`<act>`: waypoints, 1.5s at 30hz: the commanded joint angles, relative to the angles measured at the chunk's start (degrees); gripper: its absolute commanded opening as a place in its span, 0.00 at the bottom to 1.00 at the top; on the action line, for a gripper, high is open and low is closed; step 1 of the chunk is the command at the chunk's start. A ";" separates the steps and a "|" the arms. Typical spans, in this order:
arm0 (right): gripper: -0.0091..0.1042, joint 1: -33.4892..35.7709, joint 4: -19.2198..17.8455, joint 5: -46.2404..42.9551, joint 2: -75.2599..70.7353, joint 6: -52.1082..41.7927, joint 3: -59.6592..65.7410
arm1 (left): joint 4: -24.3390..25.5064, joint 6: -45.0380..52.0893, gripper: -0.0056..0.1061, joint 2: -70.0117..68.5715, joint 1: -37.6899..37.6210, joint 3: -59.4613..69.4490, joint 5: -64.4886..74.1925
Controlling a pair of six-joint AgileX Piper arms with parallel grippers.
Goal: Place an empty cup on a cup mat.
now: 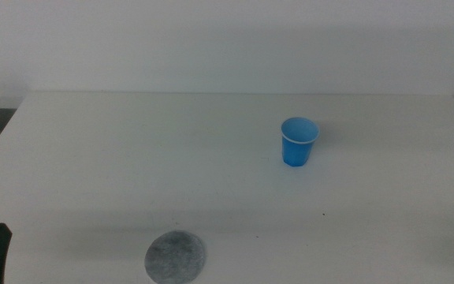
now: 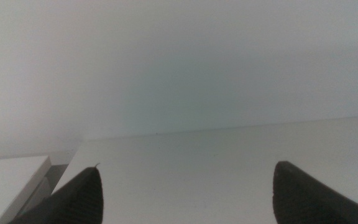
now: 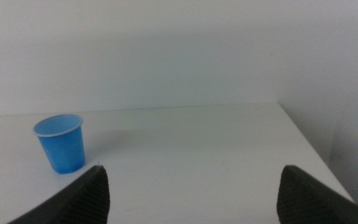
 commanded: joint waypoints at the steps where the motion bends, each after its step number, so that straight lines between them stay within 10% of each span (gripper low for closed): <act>1: 0.90 -0.36 0.92 -0.16 -0.29 -0.26 0.23 | -0.39 -0.16 0.89 -0.21 0.00 -0.02 -0.66; 12: 0.90 -0.36 2.77 1.09 12.04 -0.26 -14.16 | -0.39 -0.16 0.89 -0.21 0.00 -0.02 -0.66; 45: 0.90 15.88 7.56 50.94 108.67 6.77 -103.76 | -0.39 -0.16 0.89 -0.21 0.00 -0.02 -0.66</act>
